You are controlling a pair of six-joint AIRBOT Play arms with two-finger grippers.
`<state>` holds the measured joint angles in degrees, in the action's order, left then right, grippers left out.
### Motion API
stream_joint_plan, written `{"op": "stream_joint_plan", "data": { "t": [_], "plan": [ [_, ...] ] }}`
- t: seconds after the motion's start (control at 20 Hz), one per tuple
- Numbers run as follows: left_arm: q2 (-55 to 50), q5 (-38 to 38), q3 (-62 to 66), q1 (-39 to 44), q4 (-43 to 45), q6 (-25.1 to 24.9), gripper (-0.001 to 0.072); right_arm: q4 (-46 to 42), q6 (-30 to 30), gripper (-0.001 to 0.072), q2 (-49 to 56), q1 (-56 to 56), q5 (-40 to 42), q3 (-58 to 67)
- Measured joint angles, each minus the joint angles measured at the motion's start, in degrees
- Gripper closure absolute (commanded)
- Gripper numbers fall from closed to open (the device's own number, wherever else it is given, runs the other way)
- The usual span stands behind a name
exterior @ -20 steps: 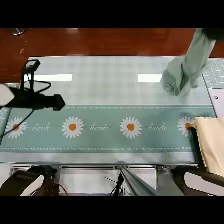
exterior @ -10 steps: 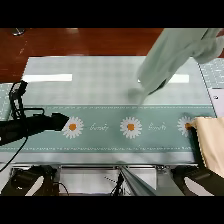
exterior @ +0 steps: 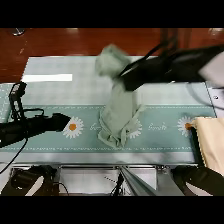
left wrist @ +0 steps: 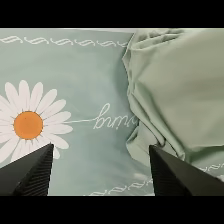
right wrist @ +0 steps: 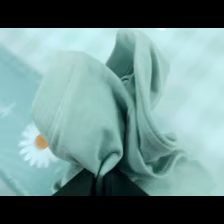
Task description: Fold the shirts.
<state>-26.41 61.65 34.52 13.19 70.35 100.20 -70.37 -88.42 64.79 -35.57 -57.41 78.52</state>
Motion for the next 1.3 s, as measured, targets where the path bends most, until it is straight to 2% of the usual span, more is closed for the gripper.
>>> {"op": "stream_joint_plan", "data": {
  "t": [0.05, 0.1, 0.15, 0.2, 0.35, 0.5, 0.7, 0.9, 1.0, 1.1, 1.3],
  "plan": [
    [0.00, -0.04, 0.00, 0.00, 0.59, -0.20, 0.0006, 1.64, -0.94, 0.0690, 1.97, -1.68, 2.56, -2.67],
    [0.00, -0.07, 0.00, 0.00, 1.09, -0.33, 0.0005, 3.67, -1.75, 0.0567, 4.44, -3.28, 5.18, -4.79],
    [0.00, -0.09, 0.00, 0.00, 1.57, -0.39, 0.0005, 5.99, -2.51, 0.0191, 7.04, -4.50, 7.15, -6.27],
    [0.00, -0.07, 0.00, 0.00, 1.86, -0.39, 0.0005, 8.70, -2.49, 0.0089, 9.31, -5.27, 8.81, -7.30],
    [0.00, 0.48, 0.00, 0.00, 2.25, -0.46, 0.0005, 16.24, 0.33, 0.0090, 13.38, -4.28, 9.86, -8.57],
    [0.02, 3.15, 0.00, 0.00, 0.09, -0.46, 0.0005, 18.05, 1.99, 0.0092, 12.79, 4.92, 5.88, -6.95],
    [-0.66, 6.32, -1.38, -0.17, -3.74, -0.46, 0.0005, 13.90, 2.80, 0.0093, 7.13, 24.85, -2.49, -7.67],
    [-9.86, 1.53, -2.56, -4.46, -6.25, -1.22, 0.0005, 9.25, 4.44, 0.0093, -0.66, 40.98, -8.55, -19.12],
    [-18.05, -0.37, -2.36, -8.35, -10.95, -5.25, 0.0005, 8.59, 6.01, 0.0093, -4.83, 45.27, -9.60, -26.95],
    [-27.06, -1.55, -2.14, -11.91, -18.58, -11.82, 0.0005, 9.09, 7.52, 0.0093, -8.37, 47.52, -10.14, -34.32],
    [-42.29, -3.26, -0.87, -14.86, -35.19, -24.94, 0.0005, 15.85, 10.82, 0.0093, -11.98, 48.02, -10.62, -46.27]
  ]
}}
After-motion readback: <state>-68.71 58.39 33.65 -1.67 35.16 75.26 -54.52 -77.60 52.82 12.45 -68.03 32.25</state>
